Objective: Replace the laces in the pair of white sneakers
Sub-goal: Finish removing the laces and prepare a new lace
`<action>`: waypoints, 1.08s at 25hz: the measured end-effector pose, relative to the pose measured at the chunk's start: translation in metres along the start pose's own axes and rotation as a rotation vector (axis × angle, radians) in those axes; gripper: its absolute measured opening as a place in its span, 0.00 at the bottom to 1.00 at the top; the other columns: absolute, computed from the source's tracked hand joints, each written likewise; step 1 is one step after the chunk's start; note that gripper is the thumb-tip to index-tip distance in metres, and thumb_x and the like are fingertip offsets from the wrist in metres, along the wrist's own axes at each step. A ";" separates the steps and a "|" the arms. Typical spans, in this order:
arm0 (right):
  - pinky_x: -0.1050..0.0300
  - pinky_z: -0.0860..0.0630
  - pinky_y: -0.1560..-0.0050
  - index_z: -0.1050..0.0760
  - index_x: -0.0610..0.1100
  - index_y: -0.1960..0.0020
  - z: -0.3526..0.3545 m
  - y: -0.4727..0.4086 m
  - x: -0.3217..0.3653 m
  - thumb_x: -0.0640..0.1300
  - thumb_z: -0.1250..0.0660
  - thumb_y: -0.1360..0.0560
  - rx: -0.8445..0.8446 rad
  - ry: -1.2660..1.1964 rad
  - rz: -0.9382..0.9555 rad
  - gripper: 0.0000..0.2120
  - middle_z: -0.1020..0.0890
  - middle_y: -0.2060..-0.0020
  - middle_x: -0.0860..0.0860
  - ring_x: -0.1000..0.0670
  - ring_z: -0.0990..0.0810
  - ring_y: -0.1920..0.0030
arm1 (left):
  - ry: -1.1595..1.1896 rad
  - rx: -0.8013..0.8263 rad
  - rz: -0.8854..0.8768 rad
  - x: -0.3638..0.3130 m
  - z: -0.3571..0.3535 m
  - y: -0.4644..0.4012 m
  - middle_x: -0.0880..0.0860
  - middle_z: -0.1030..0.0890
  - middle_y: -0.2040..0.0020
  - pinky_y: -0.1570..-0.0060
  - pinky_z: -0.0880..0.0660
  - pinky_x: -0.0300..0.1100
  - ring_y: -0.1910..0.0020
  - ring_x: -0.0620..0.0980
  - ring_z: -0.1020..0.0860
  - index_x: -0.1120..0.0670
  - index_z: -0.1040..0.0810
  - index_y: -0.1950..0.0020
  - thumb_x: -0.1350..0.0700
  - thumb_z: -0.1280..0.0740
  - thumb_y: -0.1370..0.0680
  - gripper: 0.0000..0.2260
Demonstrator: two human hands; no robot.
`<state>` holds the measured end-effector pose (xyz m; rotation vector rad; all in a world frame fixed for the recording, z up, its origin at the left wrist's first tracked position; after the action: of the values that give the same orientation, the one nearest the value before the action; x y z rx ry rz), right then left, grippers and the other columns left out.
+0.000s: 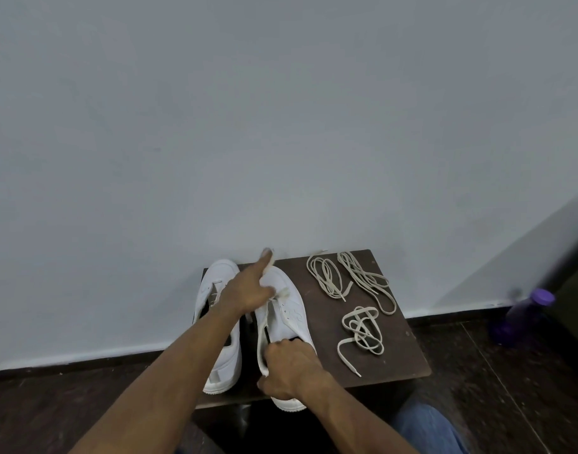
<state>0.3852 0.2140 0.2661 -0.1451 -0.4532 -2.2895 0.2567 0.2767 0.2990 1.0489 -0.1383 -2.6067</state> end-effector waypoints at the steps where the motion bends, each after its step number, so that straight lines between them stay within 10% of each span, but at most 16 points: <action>1: 0.48 0.27 0.46 0.25 0.38 0.43 0.000 -0.001 0.001 0.50 0.35 0.26 -0.005 -0.002 0.003 0.18 0.20 0.45 0.40 0.37 0.22 0.45 | -0.140 0.013 0.008 0.004 -0.005 0.000 0.47 0.22 0.40 0.49 0.25 0.44 0.42 0.52 0.21 0.42 0.26 0.34 0.56 0.34 0.27 0.22; 8: 0.49 0.27 0.46 0.25 0.39 0.44 0.000 0.000 0.000 0.50 0.35 0.27 -0.022 -0.019 0.003 0.17 0.20 0.46 0.40 0.37 0.22 0.45 | -0.524 -0.220 0.077 -0.012 -0.005 0.014 0.52 0.19 0.54 0.59 0.28 0.43 0.53 0.56 0.20 0.54 0.23 0.56 0.55 0.37 0.26 0.05; 12: 0.48 0.27 0.46 0.26 0.39 0.44 0.000 0.000 0.000 0.51 0.34 0.26 -0.028 -0.028 0.007 0.18 0.20 0.45 0.41 0.37 0.22 0.45 | 0.732 -0.424 0.218 -0.010 0.032 0.018 0.54 0.22 0.67 0.73 0.31 0.37 0.71 0.50 0.25 0.56 0.22 0.62 0.66 0.37 0.24 0.09; 16: 0.48 0.27 0.45 0.26 0.40 0.43 0.000 0.000 0.000 0.51 0.34 0.26 -0.022 -0.028 0.007 0.17 0.20 0.45 0.41 0.38 0.22 0.45 | 1.507 -0.413 0.156 -0.024 0.075 0.025 0.49 0.22 0.63 0.73 0.28 0.33 0.65 0.45 0.22 0.52 0.27 0.59 0.64 0.41 0.20 0.11; 21: 0.49 0.27 0.44 0.25 0.40 0.43 -0.001 0.000 0.000 0.51 0.35 0.26 -0.022 -0.023 -0.003 0.18 0.20 0.45 0.41 0.39 0.22 0.44 | 0.761 -0.290 0.186 -0.015 0.046 0.020 0.55 0.21 0.62 0.69 0.24 0.42 0.66 0.53 0.21 0.57 0.22 0.54 0.62 0.34 0.24 0.02; 27: 0.51 0.26 0.49 0.22 0.41 0.50 0.001 0.003 -0.001 0.55 0.34 0.28 -0.076 -0.105 0.053 0.18 0.18 0.51 0.42 0.40 0.21 0.49 | -0.185 -0.193 0.012 0.003 -0.016 0.047 0.49 0.31 0.35 0.46 0.27 0.46 0.39 0.53 0.25 0.51 0.28 0.32 0.50 0.35 0.24 0.20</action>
<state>0.3881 0.2137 0.2675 -0.3123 -0.4112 -2.2556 0.2781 0.2320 0.2958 0.7391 0.0636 -2.6393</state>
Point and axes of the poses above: each hand's wrist, its own y-axis away from the middle knuckle, its own z-axis out of the back of the hand, x = y × z, the point moved 5 cm from there along -y, towards the middle knuckle
